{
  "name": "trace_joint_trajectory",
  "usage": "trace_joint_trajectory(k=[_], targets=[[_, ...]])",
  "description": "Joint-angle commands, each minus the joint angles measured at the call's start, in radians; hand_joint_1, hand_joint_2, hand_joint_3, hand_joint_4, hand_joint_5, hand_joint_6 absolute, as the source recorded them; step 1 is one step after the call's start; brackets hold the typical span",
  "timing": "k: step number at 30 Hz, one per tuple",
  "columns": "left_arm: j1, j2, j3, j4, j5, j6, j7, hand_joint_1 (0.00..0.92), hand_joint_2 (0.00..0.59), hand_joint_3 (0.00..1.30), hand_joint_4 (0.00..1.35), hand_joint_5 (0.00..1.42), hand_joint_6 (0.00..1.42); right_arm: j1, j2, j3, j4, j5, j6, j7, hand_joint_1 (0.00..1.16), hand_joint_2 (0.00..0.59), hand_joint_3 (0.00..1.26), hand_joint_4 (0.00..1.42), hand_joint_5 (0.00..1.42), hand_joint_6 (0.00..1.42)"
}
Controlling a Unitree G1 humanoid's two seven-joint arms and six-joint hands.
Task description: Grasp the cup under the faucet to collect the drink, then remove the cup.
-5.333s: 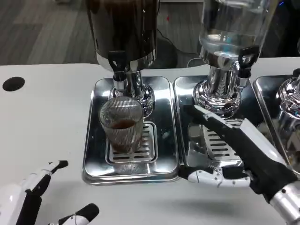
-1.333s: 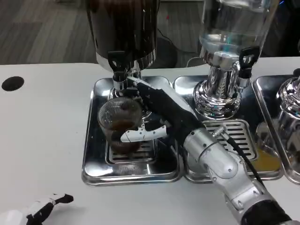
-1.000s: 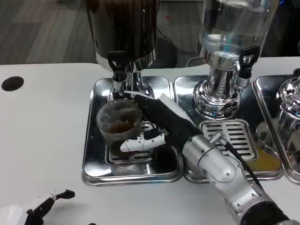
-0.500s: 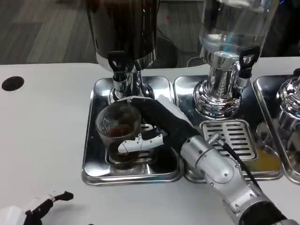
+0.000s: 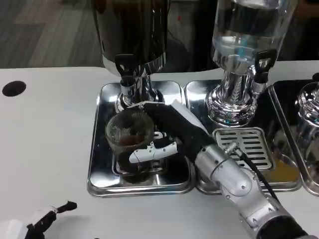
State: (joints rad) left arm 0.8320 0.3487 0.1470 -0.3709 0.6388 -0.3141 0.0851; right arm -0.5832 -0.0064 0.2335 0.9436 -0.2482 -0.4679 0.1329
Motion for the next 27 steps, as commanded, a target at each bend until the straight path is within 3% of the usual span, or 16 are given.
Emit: trace_joint_trajectory(k=[1, 15, 27], targets=[[0.000, 0.001, -0.004, -0.002, 0.003, 0.007, -0.009, 0.006, 0.081, 0.30, 0.25, 0.28, 0.53, 0.019, -0.008, -0.017, -0.021, 0.017, -0.022, -0.006, 0.93, 0.116, 0.51, 0.49, 0.54, 0.51], [-0.007, -0.001, -0.016, -0.005, 0.011, 0.008, -0.007, 0.006, 0.081, 0.29, 0.25, 0.28, 0.53, 0.083, -0.046, -0.054, -0.129, 0.050, -0.014, 0.033, 0.93, 0.116, 0.52, 0.49, 0.55, 0.53], [-0.022, -0.002, -0.051, -0.010, 0.021, 0.020, -0.011, 0.003, 0.073, 0.29, 0.25, 0.28, 0.53, 0.178, -0.094, -0.087, -0.281, 0.086, 0.018, 0.074, 0.93, 0.123, 0.52, 0.49, 0.55, 0.52]])
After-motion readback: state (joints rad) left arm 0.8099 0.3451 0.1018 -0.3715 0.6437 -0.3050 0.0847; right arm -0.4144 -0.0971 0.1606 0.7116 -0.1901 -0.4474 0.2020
